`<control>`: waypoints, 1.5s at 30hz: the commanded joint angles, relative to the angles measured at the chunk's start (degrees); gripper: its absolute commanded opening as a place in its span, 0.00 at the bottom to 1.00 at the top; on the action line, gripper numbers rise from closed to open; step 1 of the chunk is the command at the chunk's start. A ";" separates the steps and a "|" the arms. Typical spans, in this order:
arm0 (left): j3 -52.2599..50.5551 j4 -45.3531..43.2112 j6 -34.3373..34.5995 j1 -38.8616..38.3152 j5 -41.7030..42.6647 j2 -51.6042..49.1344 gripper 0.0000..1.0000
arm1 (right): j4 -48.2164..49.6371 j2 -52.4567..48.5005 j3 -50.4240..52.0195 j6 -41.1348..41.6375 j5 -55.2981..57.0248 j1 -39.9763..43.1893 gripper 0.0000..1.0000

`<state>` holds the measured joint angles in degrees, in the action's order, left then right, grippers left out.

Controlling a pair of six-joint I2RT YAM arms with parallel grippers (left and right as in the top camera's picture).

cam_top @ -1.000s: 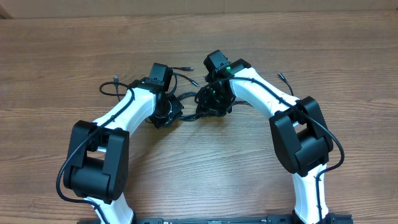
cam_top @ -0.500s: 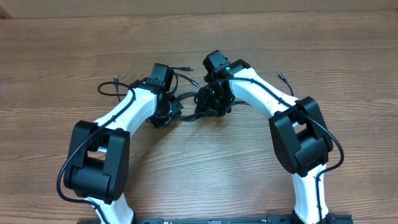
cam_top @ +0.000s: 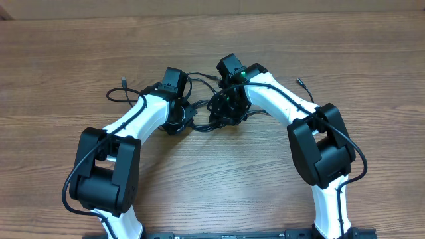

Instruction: Untangle cables

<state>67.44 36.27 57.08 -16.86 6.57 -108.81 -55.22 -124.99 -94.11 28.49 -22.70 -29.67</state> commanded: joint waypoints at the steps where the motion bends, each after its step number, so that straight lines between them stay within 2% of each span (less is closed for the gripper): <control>1: -0.76 -0.35 0.35 -0.44 -0.98 -1.18 0.10 | -0.37 2.08 0.31 0.26 -0.48 -0.26 0.39; 5: -0.76 -0.31 0.35 -0.46 -0.55 -1.18 0.07 | -0.90 2.08 0.92 3.58 -0.46 -0.68 0.39; 13: -0.76 -0.33 0.37 -0.44 -0.57 -1.18 0.06 | 5.44 2.08 6.23 19.19 -0.28 -3.74 0.38; 17: -0.76 -0.31 0.31 -0.44 -0.33 -1.18 0.04 | 9.38 2.08 7.74 25.29 1.33 -5.05 0.26; 18: -0.76 -0.31 -0.09 -0.44 0.22 -1.18 0.04 | 9.73 2.08 7.80 26.03 2.01 -5.20 0.25; 22: -0.63 -0.35 -2.64 -0.15 2.10 -1.16 0.04 | 9.49 2.08 7.82 26.27 5.97 -5.35 0.24; 26: 0.50 -0.33 -6.34 1.16 5.73 -0.87 0.04 | 8.55 2.08 7.82 25.27 6.64 -5.20 0.04; 39: 4.35 0.44 -11.47 7.41 23.78 -0.44 0.04 | 6.16 2.08 7.87 25.27 12.92 -5.20 0.04; 45: 4.35 1.62 -11.23 10.95 27.21 -0.44 0.04 | 5.44 2.08 7.87 25.05 14.05 -5.20 0.04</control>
<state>70.15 37.41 47.37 -7.68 29.10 -108.90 -49.47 -123.02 -87.31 53.76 -13.74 -35.07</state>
